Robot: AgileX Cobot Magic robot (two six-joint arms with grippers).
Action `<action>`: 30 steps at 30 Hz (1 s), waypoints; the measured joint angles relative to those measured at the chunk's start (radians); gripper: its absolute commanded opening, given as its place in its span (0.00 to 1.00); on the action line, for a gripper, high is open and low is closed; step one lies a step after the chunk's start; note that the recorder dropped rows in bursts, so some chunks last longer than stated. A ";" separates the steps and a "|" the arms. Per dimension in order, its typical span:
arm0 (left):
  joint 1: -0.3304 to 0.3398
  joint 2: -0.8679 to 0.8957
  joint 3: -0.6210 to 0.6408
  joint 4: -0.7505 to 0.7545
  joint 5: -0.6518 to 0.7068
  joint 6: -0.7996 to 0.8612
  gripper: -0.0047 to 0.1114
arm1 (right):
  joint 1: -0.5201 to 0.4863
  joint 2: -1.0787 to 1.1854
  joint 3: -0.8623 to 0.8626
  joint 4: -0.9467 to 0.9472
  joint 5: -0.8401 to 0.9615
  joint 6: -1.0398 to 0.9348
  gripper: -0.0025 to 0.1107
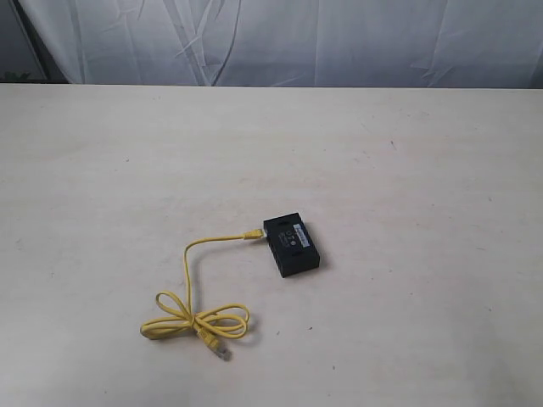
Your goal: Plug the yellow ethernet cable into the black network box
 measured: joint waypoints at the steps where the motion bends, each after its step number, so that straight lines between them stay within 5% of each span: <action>1: 0.007 -0.025 0.030 -0.008 -0.011 0.000 0.04 | 0.000 0.000 0.000 0.000 0.000 0.000 0.02; 30: 0.027 -0.048 0.056 -0.012 0.051 -0.004 0.04 | 0.000 0.000 0.000 0.000 -0.002 0.000 0.02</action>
